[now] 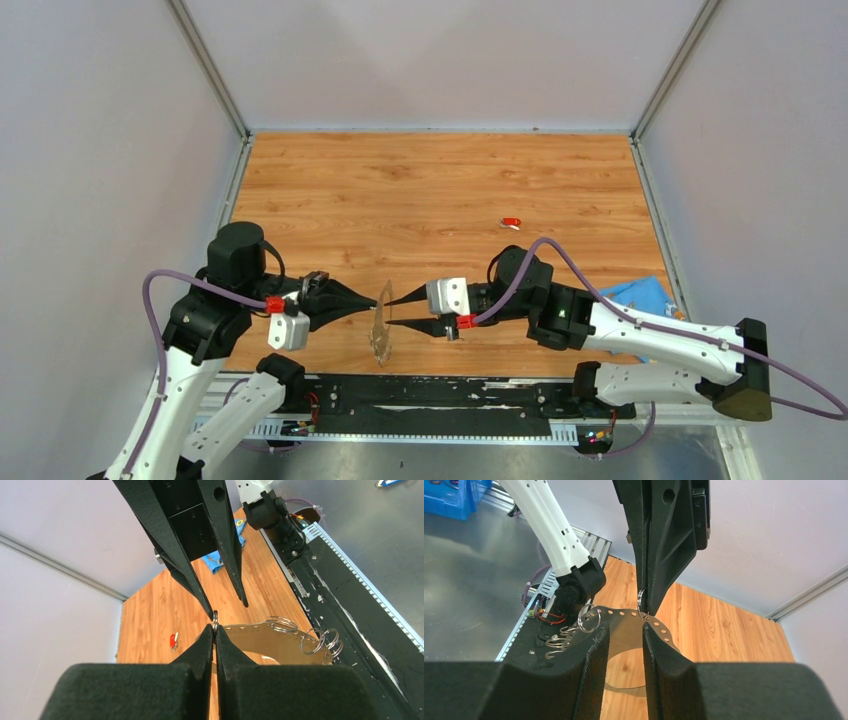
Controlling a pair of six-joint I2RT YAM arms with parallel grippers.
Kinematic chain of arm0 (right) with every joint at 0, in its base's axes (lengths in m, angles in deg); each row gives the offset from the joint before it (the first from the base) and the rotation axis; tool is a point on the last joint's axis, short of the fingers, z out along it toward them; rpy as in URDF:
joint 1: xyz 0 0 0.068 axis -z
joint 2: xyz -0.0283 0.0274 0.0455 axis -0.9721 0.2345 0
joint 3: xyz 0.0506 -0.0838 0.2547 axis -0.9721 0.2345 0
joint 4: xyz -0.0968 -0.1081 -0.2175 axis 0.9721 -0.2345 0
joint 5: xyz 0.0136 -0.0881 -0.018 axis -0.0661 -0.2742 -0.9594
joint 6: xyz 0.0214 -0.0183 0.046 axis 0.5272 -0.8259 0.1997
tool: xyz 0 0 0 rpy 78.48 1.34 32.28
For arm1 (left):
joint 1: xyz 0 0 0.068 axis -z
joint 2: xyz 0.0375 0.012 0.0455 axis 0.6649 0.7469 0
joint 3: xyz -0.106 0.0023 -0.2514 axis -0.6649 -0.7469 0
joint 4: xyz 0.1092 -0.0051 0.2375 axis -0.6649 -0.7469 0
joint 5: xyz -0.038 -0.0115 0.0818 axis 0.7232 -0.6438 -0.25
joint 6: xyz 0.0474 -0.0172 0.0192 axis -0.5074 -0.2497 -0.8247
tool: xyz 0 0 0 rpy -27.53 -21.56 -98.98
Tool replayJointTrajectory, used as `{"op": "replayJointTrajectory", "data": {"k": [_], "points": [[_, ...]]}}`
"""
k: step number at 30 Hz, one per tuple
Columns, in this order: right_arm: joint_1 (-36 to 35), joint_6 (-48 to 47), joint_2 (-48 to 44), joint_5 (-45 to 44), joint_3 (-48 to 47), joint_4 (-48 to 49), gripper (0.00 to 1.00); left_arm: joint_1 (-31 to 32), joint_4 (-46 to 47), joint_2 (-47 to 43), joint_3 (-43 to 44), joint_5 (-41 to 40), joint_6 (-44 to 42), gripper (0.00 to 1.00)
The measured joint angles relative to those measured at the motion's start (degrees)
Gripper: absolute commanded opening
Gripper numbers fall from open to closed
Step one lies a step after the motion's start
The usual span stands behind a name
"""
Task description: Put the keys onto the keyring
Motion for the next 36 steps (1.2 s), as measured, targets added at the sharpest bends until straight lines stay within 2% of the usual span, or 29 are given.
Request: {"op": "replayJointTrajectory", "data": {"k": [8, 15, 17, 22, 25, 26, 27, 30, 33, 36], "points": [[0.0, 0.0, 0.5, -2.8, 0.0, 2.9, 0.32, 0.0, 0.0, -0.2, 0.0, 0.0, 0.1, 0.00], [0.0, 0.4, 1.7, -3.5, 0.0, 4.7, 0.23, 0.0, 0.0, -0.2, 0.0, -0.2, 0.1, 0.00], [0.0, 0.4, 2.0, -3.4, 0.0, 4.7, 0.19, 0.0, 0.0, -0.2, 0.0, -0.3, 0.1, 0.00], [0.0, 0.5, 2.4, -3.0, -0.1, 4.4, 0.01, 0.0, 0.1, -0.2, 0.0, -0.4, 0.1, 0.00], [0.0, 0.6, 2.6, -3.3, -0.8, 4.0, 0.00, 0.0, 0.1, -0.3, 0.0, -0.5, 0.4, 0.00], [0.0, 0.7, 2.8, -3.5, -1.1, 3.7, 0.01, 0.0, 0.1, -0.4, 0.0, -0.5, 0.6, 0.04], [0.0, 0.9, 2.9, -3.7, -1.5, 3.1, 0.00, 0.0, 0.2, -0.5, 0.0, -0.7, 1.0, 0.17], [0.0, 1.8, 3.7, -5.2, -4.0, -0.4, 0.01, 0.0, 0.6, -0.5, 0.0, -2.0, 2.0, 0.36], [0.0, 2.9, 5.1, -7.9, -8.6, -7.1, 0.01, 0.0, 1.3, -0.7, -0.5, -3.9, 3.7, 0.44], [0.0, 3.7, 7.8, -10.7, -15.5, -15.9, 0.00, 0.0, 1.6, -0.7, -1.0, -6.1, 4.8, 0.45]]}}
